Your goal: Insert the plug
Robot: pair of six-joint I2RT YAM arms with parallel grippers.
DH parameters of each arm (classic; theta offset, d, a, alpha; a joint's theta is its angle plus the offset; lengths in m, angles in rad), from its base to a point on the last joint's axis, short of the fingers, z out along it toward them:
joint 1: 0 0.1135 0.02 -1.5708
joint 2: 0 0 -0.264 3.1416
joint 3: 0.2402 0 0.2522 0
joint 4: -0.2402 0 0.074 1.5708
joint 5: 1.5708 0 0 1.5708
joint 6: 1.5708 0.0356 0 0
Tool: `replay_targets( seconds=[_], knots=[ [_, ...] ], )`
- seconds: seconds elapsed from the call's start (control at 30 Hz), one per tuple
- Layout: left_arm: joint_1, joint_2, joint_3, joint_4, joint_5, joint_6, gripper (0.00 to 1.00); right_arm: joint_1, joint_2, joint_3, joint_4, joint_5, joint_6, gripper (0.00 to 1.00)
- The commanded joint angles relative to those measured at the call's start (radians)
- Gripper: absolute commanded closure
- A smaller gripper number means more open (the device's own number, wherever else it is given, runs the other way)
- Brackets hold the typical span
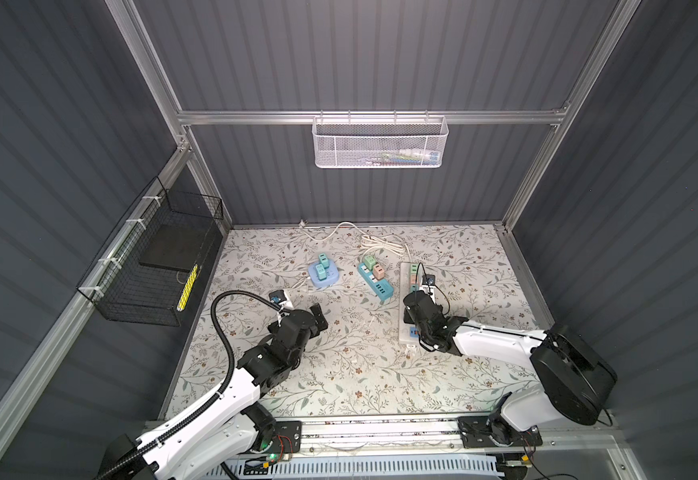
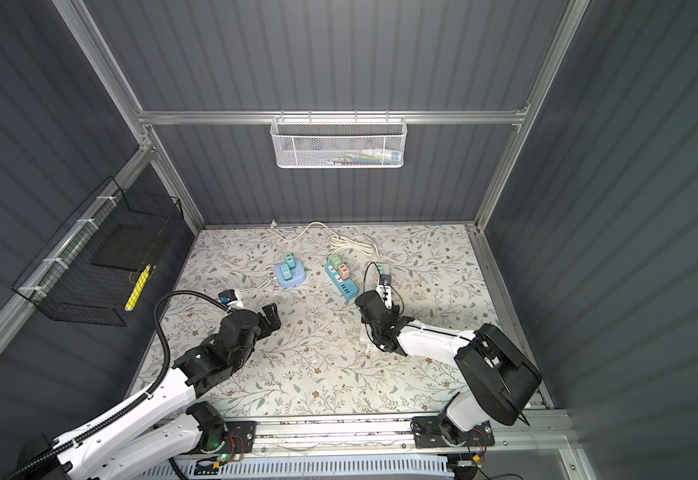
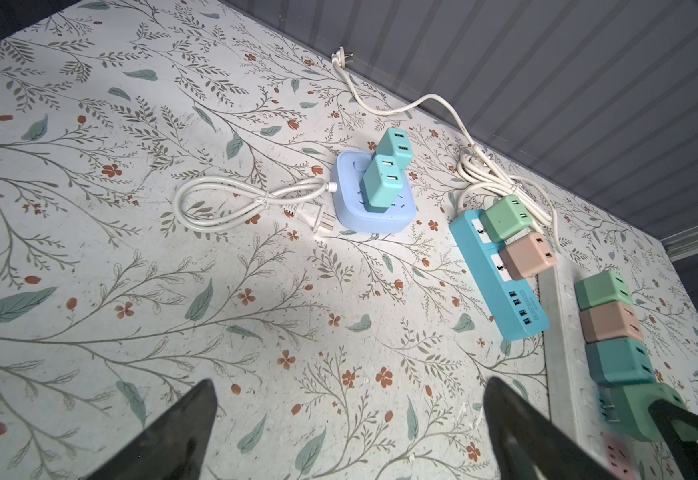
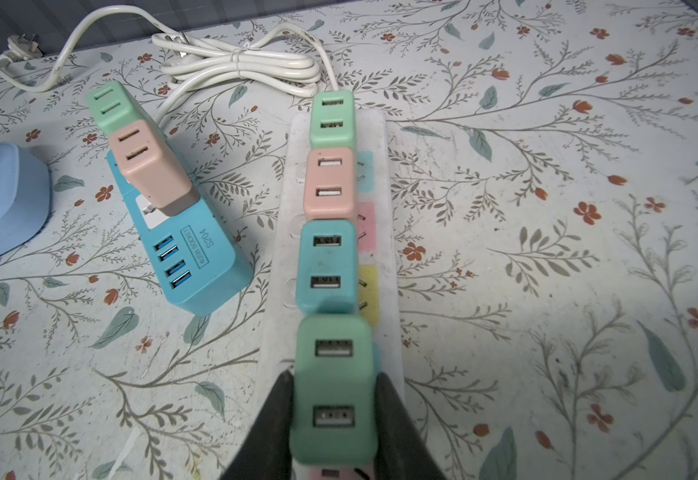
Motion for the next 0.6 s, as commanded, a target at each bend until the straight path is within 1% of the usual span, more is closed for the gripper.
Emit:
replay_targets(
  seconds=[0.0, 0.07, 0.3, 0.43, 0.57],
  knots=[
    [0.005, -0.021, -0.009, -0.002, -0.001, -0.002, 0.00, 0.002, 0.037, -0.023, -0.005, 0.011, 0.015, 0.81],
    [0.006, -0.021, -0.009, -0.005, 0.000, -0.002, 0.00, 0.002, 0.043, -0.029, 0.026, 0.011, 0.008, 0.81],
    [0.006, -0.011, -0.007, -0.001, -0.002, 0.008, 0.00, 0.017, 0.050, -0.025, 0.051, 0.015, 0.008, 0.81],
    [0.006, -0.013, -0.008, -0.001, -0.005, 0.005, 0.00, 0.023, -0.012, -0.032, 0.024, 0.030, 0.026, 0.82],
    [0.006, -0.016, -0.019, 0.008, -0.006, -0.005, 0.00, 0.024, -0.093, -0.068, 0.041, 0.060, 0.028, 0.82]
  ],
)
